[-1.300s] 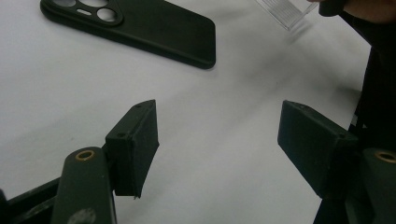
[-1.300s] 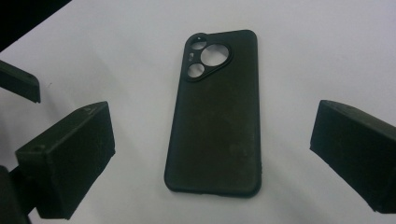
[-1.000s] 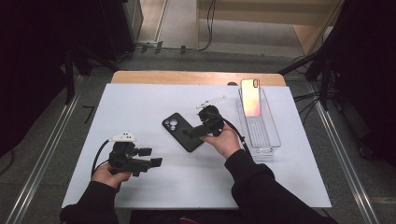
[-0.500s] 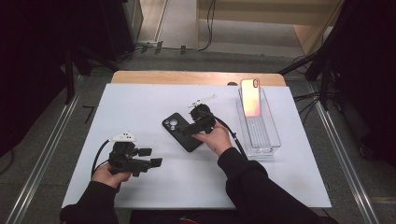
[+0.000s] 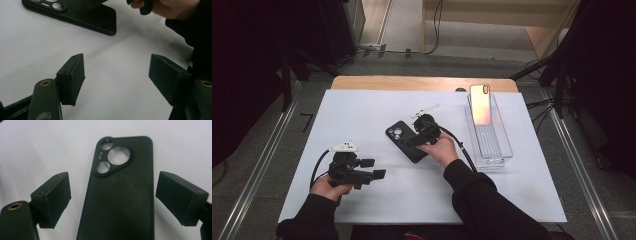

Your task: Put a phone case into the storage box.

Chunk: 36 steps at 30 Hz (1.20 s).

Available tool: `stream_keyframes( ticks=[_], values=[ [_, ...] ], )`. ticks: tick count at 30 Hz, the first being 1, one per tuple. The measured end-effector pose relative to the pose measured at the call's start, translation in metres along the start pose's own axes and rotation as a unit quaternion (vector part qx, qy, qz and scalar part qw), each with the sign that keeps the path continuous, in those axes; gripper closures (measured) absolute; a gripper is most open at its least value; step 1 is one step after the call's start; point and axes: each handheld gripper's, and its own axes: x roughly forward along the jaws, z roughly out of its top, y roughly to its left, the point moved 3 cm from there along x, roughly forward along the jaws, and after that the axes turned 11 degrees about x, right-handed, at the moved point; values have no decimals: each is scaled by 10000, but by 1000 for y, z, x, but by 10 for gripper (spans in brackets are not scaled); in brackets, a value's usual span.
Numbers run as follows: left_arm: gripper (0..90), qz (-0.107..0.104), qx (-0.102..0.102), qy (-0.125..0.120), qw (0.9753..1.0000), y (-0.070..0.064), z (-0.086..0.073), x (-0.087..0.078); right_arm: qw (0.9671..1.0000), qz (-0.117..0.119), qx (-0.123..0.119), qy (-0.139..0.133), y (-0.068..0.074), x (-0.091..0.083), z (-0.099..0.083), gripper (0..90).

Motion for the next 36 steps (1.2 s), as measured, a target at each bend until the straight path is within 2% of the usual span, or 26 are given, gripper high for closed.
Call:
stream_keyframes(
  ticks=[6,10,14,19,23,28,31,36],
  values=[
    [293,-3,6,0,10000,0,0,0,9999,-53,-142,64,-2,5,-3,99],
    [293,-1,0,-7,10000,0,0,0,9996,-107,-83,231,-3,12,-7,89],
    [293,0,4,-9,10000,0,0,0,9996,-153,-63,246,-4,15,-11,89],
    [293,13,12,11,10000,-1,0,0,9984,-376,-314,267,0,17,-13,90],
    [293,14,12,11,10000,-1,0,0,9976,-493,-439,205,2,19,-15,89],
    [293,16,10,12,10000,-1,0,0,9975,-552,-431,67,3,20,-18,89],
    [293,14,9,3,10000,-1,0,0,9965,-655,-527,18,4,21,-20,86],
    [293,22,7,11,10000,-1,0,1,9958,-683,-602,-81,5,22,-23,82]
  ],
)
